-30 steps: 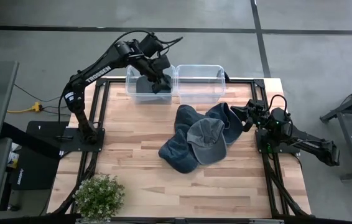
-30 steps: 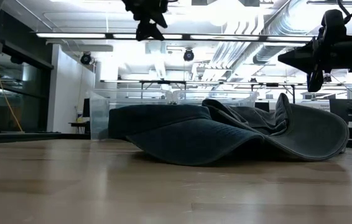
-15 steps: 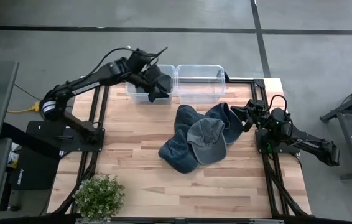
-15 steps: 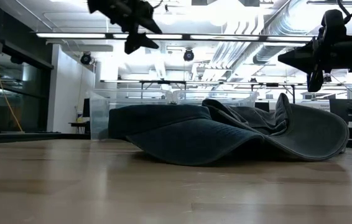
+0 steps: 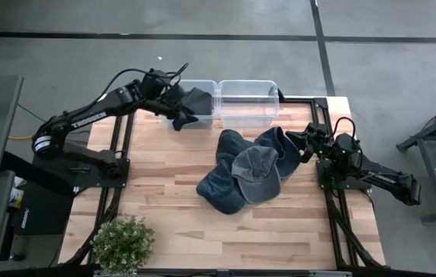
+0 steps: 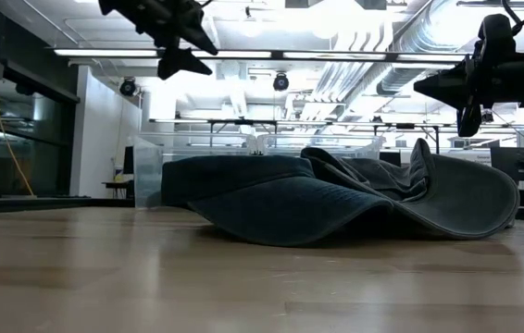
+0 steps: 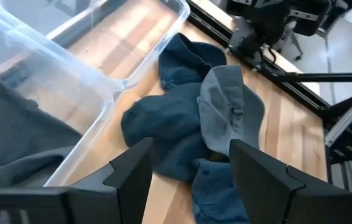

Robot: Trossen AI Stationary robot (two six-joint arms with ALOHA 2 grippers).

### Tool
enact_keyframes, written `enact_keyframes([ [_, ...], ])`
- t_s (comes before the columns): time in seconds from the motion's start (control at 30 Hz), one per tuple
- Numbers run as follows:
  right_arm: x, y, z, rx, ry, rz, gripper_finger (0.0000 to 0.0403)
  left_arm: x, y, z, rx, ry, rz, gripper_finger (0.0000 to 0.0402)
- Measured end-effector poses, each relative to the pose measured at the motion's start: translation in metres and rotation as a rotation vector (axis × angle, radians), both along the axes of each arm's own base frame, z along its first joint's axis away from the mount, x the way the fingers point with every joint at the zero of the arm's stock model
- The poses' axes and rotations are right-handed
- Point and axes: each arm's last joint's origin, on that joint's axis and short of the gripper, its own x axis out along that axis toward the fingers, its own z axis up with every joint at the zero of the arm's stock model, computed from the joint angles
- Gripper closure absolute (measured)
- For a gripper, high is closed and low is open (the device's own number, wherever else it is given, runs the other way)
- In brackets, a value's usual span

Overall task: Pick & Place hat
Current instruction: Put the gray cap into the left transparent bin

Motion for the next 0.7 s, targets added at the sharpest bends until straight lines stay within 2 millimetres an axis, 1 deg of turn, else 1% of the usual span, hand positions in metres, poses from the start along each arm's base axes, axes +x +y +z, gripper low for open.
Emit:
enact_keyframes([
  [0.2,0.000,0.000,0.000,0.000,0.000,0.000,0.0402,-0.005,-0.003,-0.007,-0.005,-0.023,0.012,0.0193],
  [0.53,0.000,0.000,0.000,0.000,0.000,0.000,0.0402,-0.006,-0.004,-0.016,-0.020,-0.007,-0.009,0.0193],
  [0.7,0.000,0.000,0.000,0.000,0.000,0.000,0.0402,-0.012,-0.008,-0.023,-0.023,-0.008,-0.006,0.0193],
])
